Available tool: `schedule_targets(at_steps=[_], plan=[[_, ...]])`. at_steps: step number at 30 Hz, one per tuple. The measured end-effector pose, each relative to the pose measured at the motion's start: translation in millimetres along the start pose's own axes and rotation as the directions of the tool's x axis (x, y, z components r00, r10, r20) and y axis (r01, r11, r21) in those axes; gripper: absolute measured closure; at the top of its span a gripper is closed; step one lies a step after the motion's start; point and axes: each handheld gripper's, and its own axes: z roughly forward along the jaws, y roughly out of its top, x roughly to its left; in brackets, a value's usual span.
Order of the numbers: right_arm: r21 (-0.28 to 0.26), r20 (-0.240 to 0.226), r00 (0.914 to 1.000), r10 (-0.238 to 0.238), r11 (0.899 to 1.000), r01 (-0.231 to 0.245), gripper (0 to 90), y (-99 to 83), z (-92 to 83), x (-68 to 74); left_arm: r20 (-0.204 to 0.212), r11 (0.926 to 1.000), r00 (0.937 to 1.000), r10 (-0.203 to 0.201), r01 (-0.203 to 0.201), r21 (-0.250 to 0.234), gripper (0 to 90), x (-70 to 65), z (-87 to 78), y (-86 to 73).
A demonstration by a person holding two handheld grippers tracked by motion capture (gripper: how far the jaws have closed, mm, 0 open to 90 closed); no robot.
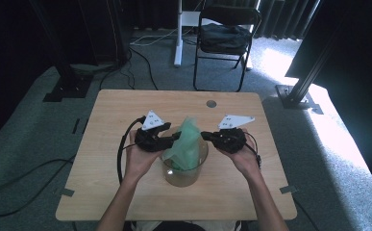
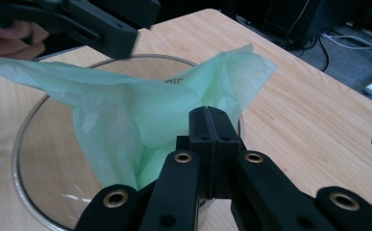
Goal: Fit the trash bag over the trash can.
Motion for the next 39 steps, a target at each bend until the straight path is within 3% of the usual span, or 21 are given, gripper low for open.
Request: schedule_targets(at_steps=[5,8,12,16,20,24,28,33,39], plan=[[-0.011,-0.001,1.0,-0.008,1.0,0.008,90.0,0.8,-2.5,2.6,0.028,0.9998,0.9996,-0.003,0.002,0.017,46.6,-3.5,4.5,-2.7],[-0.017,-0.001,0.9999,-0.013,1.0,0.013,90.0,1.9,-4.4,4.0,0.02,0.9987,0.9998,0.005,-0.006,0.051,47.8,-4.2,8.1,-5.2],[-0.026,0.001,0.9998,-0.021,0.999,0.021,90.0,2.7,-8.4,4.7,-0.009,0.9945,0.9997,0.024,-0.023,0.103,61.9,-3.5,11.4,-11.0],[-0.021,0.004,0.9996,-0.028,0.999,0.028,90.0,0.7,-10.5,4.0,-0.052,0.9953,0.9985,0.014,-0.009,0.097,80.1,1.7,8.0,-14.1],[-0.009,0.012,0.9995,-0.028,1.0,0.028,90.0,-4.1,-11.9,2.3,-0.102,0.9973,0.9947,-0.009,0.016,0.072,89.3,9.2,1.2,-14.6],[0.01,0.026,0.9995,-0.015,1.0,0.015,90.0,-12.0,-14.0,-2.5,-0.154,0.9978,0.9871,-0.044,0.051,0.041,90.0,18.5,-7.4,-16.8],[0.022,0.036,0.9993,0.001,1.0,-0.002,90.0,-19.3,-17.3,-6.3,-0.179,0.997,0.9822,-0.057,0.065,0.04,90.0,25.2,-12.0,-20.0],[0.005,0.038,0.9992,0.012,1.0,-0.012,89.9,-15.9,-18.7,-7.6,-0.175,0.9977,0.9832,-0.05,0.058,0.037,90.0,22.8,-11.9,-20.6],[-0.04,0.039,0.9991,0.019,0.999,-0.017,81.6,0.9,-18.1,-5.7,-0.171,0.9985,0.9847,-0.037,0.043,0.035,90.0,18.0,-11.0,-18.6]])
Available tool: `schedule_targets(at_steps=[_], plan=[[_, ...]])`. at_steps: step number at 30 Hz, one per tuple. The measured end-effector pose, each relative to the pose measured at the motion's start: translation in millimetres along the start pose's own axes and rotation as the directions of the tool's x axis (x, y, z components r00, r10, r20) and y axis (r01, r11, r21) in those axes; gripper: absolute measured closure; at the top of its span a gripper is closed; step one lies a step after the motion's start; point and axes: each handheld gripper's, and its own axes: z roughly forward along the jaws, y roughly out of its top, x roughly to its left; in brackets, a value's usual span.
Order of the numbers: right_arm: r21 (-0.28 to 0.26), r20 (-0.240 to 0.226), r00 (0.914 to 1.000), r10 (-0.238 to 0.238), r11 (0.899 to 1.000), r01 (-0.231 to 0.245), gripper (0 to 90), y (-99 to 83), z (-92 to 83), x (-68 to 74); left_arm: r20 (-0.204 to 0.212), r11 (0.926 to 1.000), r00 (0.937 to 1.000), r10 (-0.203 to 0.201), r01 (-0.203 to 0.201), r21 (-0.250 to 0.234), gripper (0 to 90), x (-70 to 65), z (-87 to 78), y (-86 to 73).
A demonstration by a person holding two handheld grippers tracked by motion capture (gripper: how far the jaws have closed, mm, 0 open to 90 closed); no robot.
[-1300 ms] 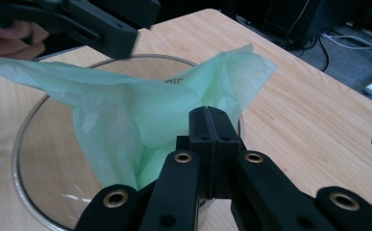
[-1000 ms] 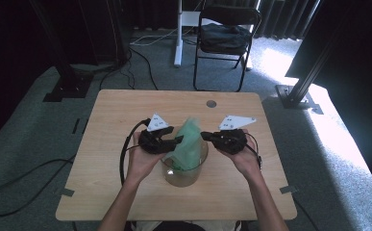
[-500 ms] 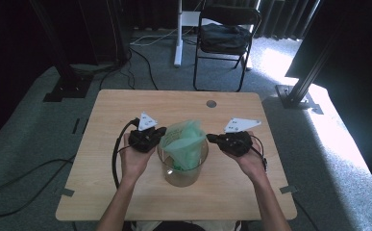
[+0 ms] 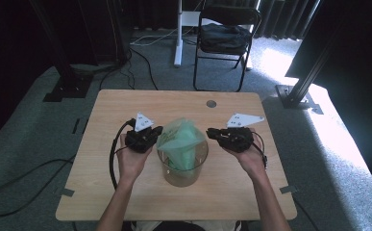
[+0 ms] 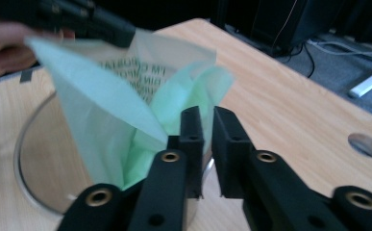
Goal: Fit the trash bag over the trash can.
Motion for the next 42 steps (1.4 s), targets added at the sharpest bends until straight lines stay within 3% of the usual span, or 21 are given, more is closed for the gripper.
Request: schedule_targets(at_steps=[5,13,16,17,22,32,38,42], plan=[[0.002,-0.013,0.9998,0.014,1.0,-0.014,75.1,10.8,11.3,0.8,0.002,0.9999,1.0,0.003,-0.003,-0.01,90.0,-1.1,-2.0,0.9],[0.088,0.006,0.9987,0.052,0.995,-0.052,72.1,11.5,49.9,-10.1,0.002,0.9997,1.0,0.001,-0.001,-0.023,90.0,-1.3,-4.3,0.9],[0.121,0.027,0.9989,0.039,0.992,-0.042,89.0,10.9,58.1,-9.5,-0.01,0.9997,0.9999,0.0,0.0,-0.025,90.0,0.6,-5.0,-0.2],[0.124,0.03,0.9988,0.039,0.991,-0.043,90.0,10.7,58.5,-9.6,-0.018,0.9997,0.9998,-0.004,0.003,-0.023,90.0,1.7,-5.6,-1.1],[0.113,0.071,0.9954,0.065,0.991,-0.073,90.0,7.7,48.4,-13.0,-0.045,0.9984,0.9979,-0.048,0.046,-0.033,90.0,14.2,-10.1,-8.5],[0.066,0.139,0.9791,0.148,0.985,-0.158,90.0,-6.9,18.3,-29.9,-0.087,0.9937,0.9905,-0.107,0.103,-0.043,90.0,32.3,-18.7,-17.0],[0.037,0.16,0.9726,0.169,0.984,-0.177,90.0,-10.8,4.0,-35.0,-0.104,0.9896,0.9852,-0.136,0.131,-0.059,90.0,38.7,-23.0,-19.0],[0.023,0.158,0.9732,0.167,0.985,-0.172,90.0,-8.4,-3.4,-34.4,-0.108,0.9888,0.9839,-0.143,0.137,-0.06,90.0,40.4,-23.5,-18.8]])
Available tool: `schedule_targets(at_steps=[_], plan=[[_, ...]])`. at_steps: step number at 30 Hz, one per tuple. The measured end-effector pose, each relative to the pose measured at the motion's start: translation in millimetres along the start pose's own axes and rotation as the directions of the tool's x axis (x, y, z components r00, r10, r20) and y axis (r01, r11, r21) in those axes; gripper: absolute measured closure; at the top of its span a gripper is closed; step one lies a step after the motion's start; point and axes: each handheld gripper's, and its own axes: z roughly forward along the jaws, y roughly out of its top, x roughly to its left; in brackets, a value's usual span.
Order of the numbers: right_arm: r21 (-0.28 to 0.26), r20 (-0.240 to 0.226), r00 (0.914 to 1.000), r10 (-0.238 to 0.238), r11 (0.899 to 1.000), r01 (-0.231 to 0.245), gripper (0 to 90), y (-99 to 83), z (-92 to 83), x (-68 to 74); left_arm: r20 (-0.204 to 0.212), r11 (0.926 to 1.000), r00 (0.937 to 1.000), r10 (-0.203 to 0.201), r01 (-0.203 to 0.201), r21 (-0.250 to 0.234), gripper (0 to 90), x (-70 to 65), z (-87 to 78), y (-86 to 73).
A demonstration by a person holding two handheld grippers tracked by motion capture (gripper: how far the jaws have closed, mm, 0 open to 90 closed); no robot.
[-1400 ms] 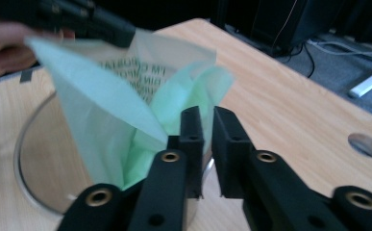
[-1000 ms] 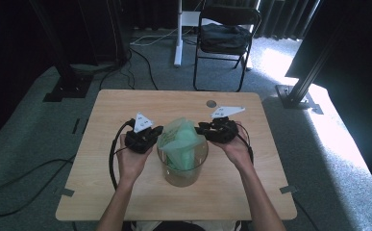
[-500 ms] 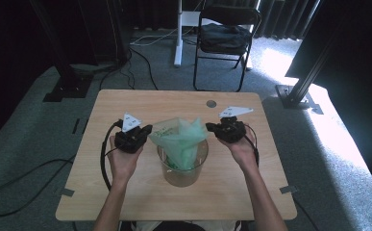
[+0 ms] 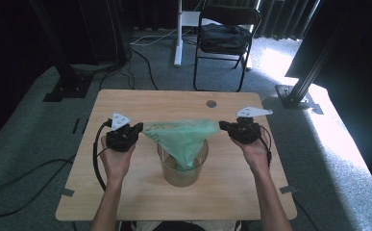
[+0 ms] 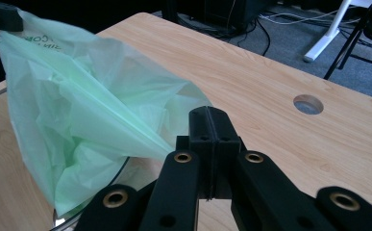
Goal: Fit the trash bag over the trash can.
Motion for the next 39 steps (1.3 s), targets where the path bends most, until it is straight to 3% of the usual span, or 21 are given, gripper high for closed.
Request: schedule_targets(at_steps=[7,13,22,24,32,39], plan=[[0.065,-0.009,0.9999,-0.007,0.998,0.007,90.0,-8.4,16.0,2.2,-0.008,0.9978,0.9999,-0.013,0.013,0.065,90.0,4.8,15.4,-7.3],[0.085,-0.042,0.9983,0.04,0.996,-0.037,90.0,-22.5,27.2,-1.4,-0.008,0.9939,0.999,-0.044,0.044,0.101,90.0,12.2,22.2,-19.5],[0.141,-0.075,0.997,0.021,0.99,-0.01,90.0,-33.1,33.2,7.2,0.007,0.9866,0.9987,-0.05,0.048,0.156,90.0,9.3,31.1,-28.3],[0.142,-0.076,0.9969,0.021,0.99,-0.01,90.0,-33.9,34.7,7.3,0.01,0.9873,0.9985,-0.053,0.051,0.151,88.6,9.3,32.4,-29.1],[0.119,-0.086,0.9962,0.017,0.993,-0.007,90.0,-28.1,32.3,8.1,0.028,0.9952,0.9992,-0.029,0.027,0.094,68.3,6.7,24.3,-22.3],[0.114,-0.09,0.9959,0.009,0.993,0.002,90.0,-25.0,31.5,9.5,0.089,0.9979,0.9951,0.041,-0.045,0.045,59.2,-4.0,18.0,-10.9]])
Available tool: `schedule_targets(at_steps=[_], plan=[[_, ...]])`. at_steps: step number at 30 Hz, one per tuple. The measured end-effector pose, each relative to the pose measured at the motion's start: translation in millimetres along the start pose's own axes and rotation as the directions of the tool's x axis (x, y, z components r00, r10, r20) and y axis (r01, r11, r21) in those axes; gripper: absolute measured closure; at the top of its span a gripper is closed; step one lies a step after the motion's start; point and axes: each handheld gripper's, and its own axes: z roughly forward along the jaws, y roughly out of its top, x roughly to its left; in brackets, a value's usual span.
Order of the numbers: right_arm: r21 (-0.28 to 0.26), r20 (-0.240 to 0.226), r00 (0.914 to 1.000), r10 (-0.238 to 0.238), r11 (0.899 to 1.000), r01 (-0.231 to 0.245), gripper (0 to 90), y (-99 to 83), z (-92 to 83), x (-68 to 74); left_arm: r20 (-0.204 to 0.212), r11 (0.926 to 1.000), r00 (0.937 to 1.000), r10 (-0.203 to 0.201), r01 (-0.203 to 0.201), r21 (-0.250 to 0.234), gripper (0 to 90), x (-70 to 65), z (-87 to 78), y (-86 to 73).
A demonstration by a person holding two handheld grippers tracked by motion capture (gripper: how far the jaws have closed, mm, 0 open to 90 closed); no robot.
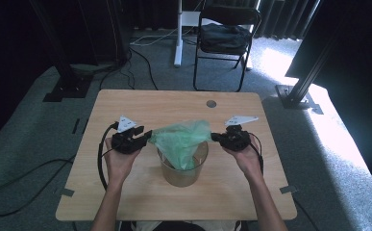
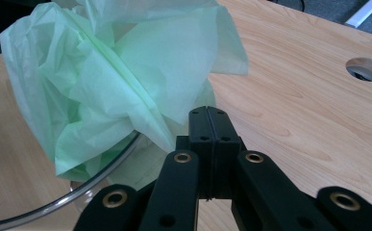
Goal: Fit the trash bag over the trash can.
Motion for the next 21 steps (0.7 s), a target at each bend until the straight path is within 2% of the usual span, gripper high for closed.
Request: schedule_targets(at_steps=[5,11,15,18,21], plan=[[-0.003,-0.003,1.0,-0.008,1.0,0.008,90.0,2.4,0.2,1.6,0.027,0.9992,0.9988,0.041,-0.041,-0.002,57.4,-6.7,3.2,8.9],[-0.005,-0.004,0.9999,-0.015,1.0,0.015,90.0,4.6,-1.4,1.9,0.052,0.998,0.9968,0.061,-0.06,-0.018,56.2,-8.9,5.9,12.0],[0.0,-0.005,0.9998,-0.018,1.0,0.018,90.0,5.4,-1.9,2.6,0.065,0.9961,0.994,0.088,-0.087,-0.017,55.0,-11.4,7.8,16.6],[-0.002,-0.007,0.9997,-0.024,1.0,0.024,90.0,6.5,-1.2,3.6,0.077,0.9927,0.9898,0.12,-0.12,-0.015,53.8,-17.0,10.2,23.0],[0.001,-0.009,0.9996,-0.028,1.0,0.028,90.0,7.6,-0.5,4.5,0.094,0.9855,0.981,0.17,-0.168,-0.021,51.9,-25.5,12.8,29.6]])
